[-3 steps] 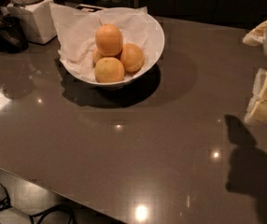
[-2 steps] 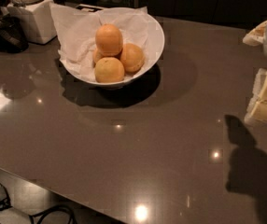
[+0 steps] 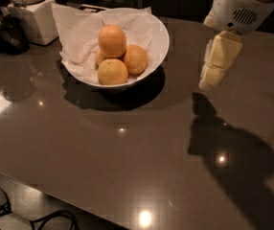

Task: Pick orange from white bowl

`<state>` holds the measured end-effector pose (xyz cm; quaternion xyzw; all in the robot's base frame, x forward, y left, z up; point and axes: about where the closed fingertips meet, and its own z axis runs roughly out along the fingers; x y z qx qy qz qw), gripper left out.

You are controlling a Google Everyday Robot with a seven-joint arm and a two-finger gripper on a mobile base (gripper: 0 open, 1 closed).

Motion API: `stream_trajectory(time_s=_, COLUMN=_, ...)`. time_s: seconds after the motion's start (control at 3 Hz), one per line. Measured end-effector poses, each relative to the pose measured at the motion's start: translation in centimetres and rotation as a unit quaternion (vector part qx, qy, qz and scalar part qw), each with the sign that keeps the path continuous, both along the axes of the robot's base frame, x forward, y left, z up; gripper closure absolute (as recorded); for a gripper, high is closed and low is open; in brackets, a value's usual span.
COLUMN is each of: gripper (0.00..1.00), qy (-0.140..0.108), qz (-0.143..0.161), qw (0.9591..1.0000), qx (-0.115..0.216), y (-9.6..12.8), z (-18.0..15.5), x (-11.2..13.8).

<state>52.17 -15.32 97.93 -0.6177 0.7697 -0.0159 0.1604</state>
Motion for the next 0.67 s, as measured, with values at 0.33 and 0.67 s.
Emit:
stream_trajectory(time_s=0.33, gripper=0.00, qy=-0.006, qz=0.005, qw=1.0000, qx=0.003, y=0.6, z=0.2, x=0.3)
stream_trajectory(time_s=0.67, gripper=0.00, qy=-0.030, qz=0.013, qw=0.9993, qx=0.019, y=2.7, z=1.2, x=1.8)
